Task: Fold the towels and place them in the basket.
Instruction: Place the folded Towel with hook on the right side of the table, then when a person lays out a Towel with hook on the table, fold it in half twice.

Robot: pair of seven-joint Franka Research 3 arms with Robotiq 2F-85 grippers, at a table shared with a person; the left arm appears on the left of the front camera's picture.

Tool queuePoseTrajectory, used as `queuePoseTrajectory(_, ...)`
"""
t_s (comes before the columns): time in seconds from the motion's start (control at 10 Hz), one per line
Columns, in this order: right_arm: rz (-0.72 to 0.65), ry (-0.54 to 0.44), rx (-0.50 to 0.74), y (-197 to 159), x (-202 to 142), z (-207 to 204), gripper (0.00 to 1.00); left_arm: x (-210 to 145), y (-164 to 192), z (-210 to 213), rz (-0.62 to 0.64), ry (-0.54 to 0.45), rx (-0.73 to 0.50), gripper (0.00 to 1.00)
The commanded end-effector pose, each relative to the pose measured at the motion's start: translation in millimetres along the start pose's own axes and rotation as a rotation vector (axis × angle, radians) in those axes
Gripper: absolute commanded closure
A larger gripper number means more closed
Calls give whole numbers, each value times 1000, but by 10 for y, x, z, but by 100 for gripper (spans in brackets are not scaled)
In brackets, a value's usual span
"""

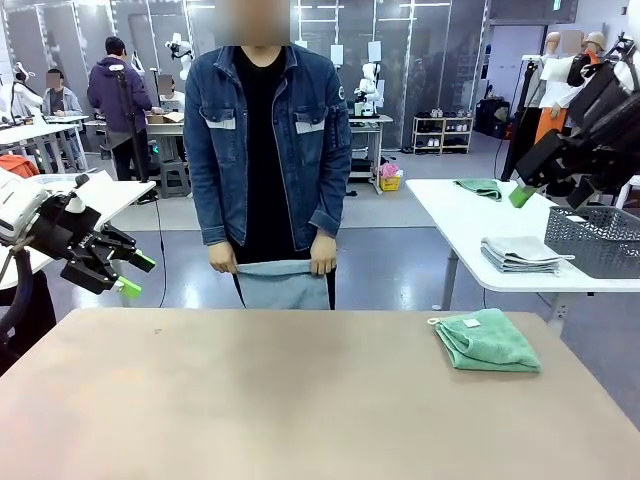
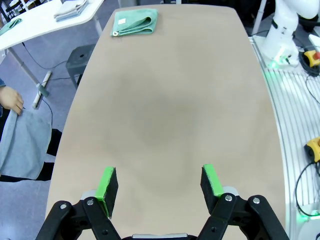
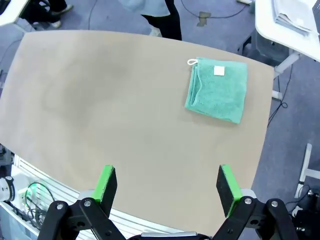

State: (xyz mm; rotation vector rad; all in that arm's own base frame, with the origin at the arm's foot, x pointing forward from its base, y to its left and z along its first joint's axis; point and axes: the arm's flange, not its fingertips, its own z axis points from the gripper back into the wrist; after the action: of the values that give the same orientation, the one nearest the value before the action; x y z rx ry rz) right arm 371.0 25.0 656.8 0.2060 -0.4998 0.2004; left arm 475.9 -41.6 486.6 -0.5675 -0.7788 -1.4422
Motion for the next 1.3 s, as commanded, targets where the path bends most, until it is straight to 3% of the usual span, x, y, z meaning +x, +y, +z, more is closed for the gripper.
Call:
queuePoseTrajectory(0.0, -15, 0, -3, 27, 22, -4, 0, 8, 6, 0, -2, -2, 6, 16)
queuePoseTrajectory(1.2, -15, 0, -3, 27, 22, -4, 0, 8, 6, 0, -2, -2, 6, 16)
